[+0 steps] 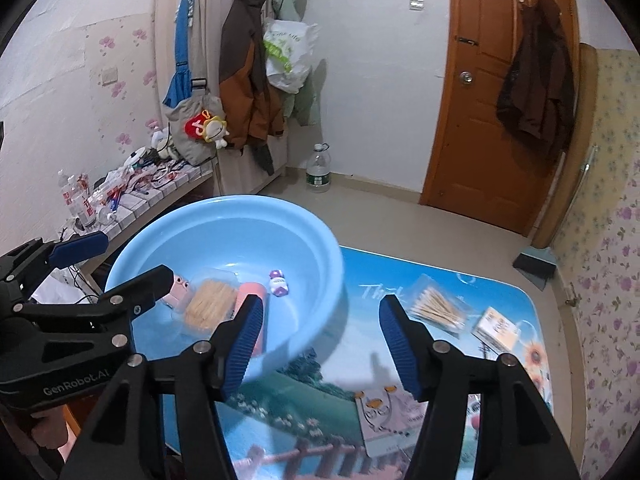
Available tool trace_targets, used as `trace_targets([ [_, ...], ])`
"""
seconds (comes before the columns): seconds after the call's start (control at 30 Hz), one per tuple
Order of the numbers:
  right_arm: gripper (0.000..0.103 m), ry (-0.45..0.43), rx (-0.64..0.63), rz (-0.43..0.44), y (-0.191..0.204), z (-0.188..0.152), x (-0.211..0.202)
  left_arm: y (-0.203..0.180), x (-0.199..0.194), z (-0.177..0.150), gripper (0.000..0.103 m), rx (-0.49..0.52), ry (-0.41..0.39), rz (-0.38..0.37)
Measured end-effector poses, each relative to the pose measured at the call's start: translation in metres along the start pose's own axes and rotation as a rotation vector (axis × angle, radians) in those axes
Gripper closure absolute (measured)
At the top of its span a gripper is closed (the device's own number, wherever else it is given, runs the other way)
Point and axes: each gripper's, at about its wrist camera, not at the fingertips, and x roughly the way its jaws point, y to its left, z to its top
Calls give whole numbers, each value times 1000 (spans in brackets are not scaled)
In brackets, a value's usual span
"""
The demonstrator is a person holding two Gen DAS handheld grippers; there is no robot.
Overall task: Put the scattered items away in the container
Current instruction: 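Withdraw both grippers from the basin back toward the table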
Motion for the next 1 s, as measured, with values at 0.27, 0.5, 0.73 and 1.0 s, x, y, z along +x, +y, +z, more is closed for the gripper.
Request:
trace_targets([
  [0.27,37,-37,26,-44,-16,-20,-43,-21,-30,-7,14,6,-40,15],
  [0.5,32,-67,33,-91,-26,-28,-76,-38,-50,-12,14,14,-44,23],
  [0.73,32,-101,37,-123,-32,-39,-111,-58,-71,-17,14,33,-78,28],
  [1.0,4,-127,119,-146,-58,-60,-130,-78,-79,-25,12,59,-80,-7],
])
